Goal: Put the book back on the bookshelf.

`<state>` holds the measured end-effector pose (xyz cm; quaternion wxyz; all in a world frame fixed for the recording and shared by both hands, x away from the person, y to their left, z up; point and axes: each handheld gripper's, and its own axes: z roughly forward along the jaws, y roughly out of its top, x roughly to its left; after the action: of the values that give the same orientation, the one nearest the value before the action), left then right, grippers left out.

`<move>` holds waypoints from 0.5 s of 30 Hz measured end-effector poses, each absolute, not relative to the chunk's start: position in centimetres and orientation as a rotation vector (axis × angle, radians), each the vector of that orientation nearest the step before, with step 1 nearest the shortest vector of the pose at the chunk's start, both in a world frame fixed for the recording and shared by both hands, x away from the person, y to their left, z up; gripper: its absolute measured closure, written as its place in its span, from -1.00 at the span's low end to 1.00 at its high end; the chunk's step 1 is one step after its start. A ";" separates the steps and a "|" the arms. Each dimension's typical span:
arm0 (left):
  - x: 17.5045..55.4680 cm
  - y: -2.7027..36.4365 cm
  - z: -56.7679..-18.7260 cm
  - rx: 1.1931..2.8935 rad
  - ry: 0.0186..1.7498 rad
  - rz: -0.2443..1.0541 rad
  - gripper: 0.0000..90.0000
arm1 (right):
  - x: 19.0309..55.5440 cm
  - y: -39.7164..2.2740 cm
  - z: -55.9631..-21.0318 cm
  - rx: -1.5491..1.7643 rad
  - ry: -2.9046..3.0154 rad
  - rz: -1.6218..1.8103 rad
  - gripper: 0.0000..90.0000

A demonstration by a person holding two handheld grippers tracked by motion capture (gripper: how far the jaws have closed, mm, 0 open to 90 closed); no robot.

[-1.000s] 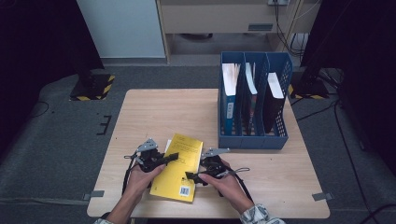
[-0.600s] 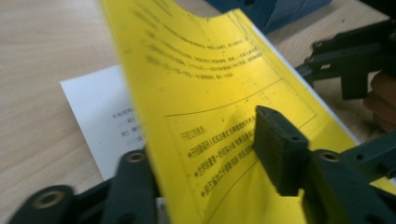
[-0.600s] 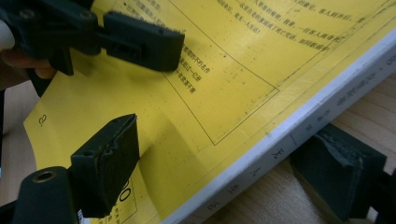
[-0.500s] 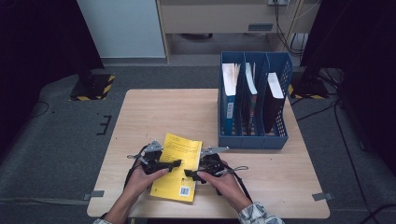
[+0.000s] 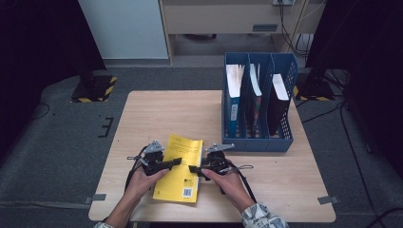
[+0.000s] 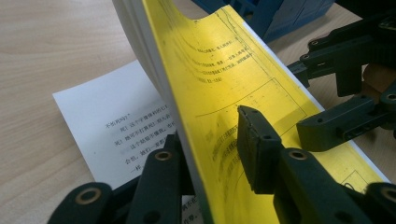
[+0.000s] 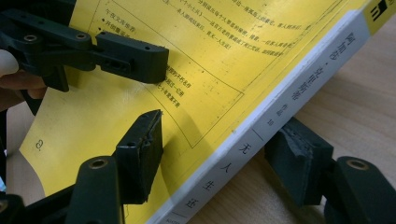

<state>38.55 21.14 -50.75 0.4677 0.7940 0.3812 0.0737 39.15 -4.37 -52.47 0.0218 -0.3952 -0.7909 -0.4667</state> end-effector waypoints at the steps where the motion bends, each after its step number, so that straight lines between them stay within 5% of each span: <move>1: 38.5 21.2 -50.6 1.946 0.929 0.188 0.58 | 39.1 -4.3 -52.2 -1.224 -2.455 -1.452 -0.14; 15: 38.2 21.7 -49.0 1.873 0.878 0.237 0.73 | 39.5 -4.5 -49.8 -1.155 -2.529 -1.493 0.00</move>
<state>38.23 21.67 -48.98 0.5054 0.7761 0.3640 0.0984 39.47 -4.48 -49.78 -0.0071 -0.3661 -0.8013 -0.4732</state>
